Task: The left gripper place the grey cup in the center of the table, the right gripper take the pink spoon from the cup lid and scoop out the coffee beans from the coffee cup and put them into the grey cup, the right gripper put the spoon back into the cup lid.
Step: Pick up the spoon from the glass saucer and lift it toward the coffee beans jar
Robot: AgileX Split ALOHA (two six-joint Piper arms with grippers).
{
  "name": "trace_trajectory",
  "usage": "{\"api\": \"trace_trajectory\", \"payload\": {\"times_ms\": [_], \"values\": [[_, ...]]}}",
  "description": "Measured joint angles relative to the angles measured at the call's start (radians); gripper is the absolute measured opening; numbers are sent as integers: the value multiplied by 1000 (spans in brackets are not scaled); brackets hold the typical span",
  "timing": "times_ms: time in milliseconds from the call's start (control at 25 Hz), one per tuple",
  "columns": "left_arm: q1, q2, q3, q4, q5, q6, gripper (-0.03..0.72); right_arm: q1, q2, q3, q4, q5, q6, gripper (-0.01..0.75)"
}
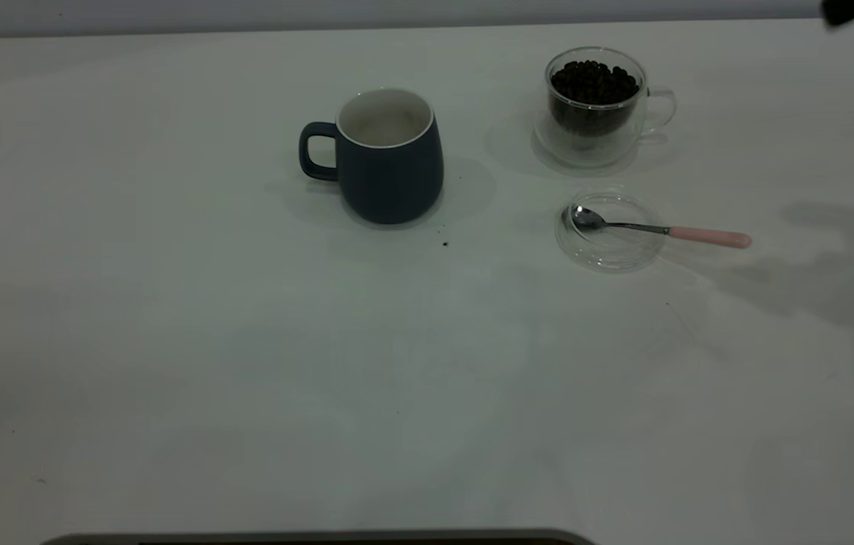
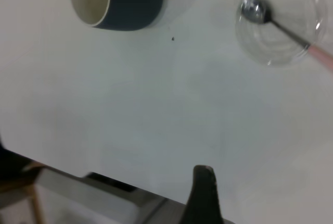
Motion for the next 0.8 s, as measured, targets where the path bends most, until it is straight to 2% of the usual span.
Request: {"api": "trace_trajectory", "payload": {"times_ms": [280,520,800], "values": [[0,0,0,0,0,1,565,-21,154,108,294,-69,-239,699],[0,0,0,0,0,1,565,-21,306,172,549,-85,-471,699],[0,0,0,0,0,1,565,-21,467,181,716,-71,-649,694]]}}
